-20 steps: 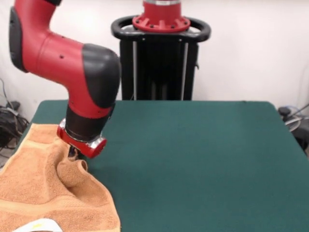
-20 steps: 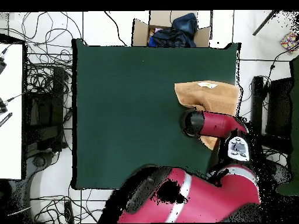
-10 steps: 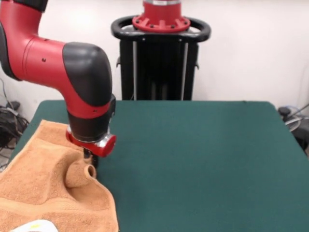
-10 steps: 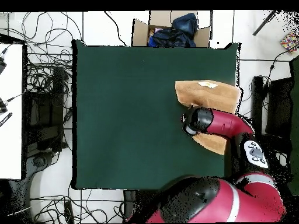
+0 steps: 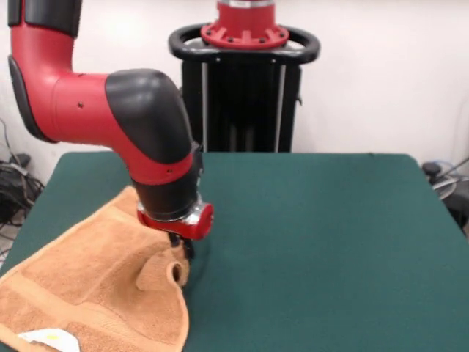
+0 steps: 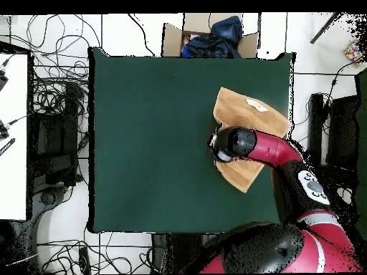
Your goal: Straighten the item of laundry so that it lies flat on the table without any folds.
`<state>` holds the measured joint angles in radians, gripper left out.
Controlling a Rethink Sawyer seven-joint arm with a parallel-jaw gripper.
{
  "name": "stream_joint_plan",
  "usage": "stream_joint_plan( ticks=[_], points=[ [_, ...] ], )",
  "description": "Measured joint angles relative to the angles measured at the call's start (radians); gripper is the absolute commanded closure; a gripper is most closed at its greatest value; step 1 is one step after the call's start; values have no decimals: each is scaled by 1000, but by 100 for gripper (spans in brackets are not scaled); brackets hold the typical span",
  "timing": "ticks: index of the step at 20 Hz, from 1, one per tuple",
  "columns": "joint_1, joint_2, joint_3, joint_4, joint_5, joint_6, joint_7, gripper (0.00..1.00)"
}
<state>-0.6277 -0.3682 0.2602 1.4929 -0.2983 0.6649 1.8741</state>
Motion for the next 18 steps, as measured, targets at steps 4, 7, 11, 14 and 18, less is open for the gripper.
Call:
stream_joint_plan(
  ticks=[4,7,11,14,18],
  points=[
    [-11,0,45,22,0,0,0,100],
    [-18,-1,92,51,-1,0,0,100],
    [-28,-6,150,99,-1,0,0,100],
    [-44,-8,187,136,-1,0,0,100],
    [-88,-8,254,205,-2,-1,0,100]
  ],
)
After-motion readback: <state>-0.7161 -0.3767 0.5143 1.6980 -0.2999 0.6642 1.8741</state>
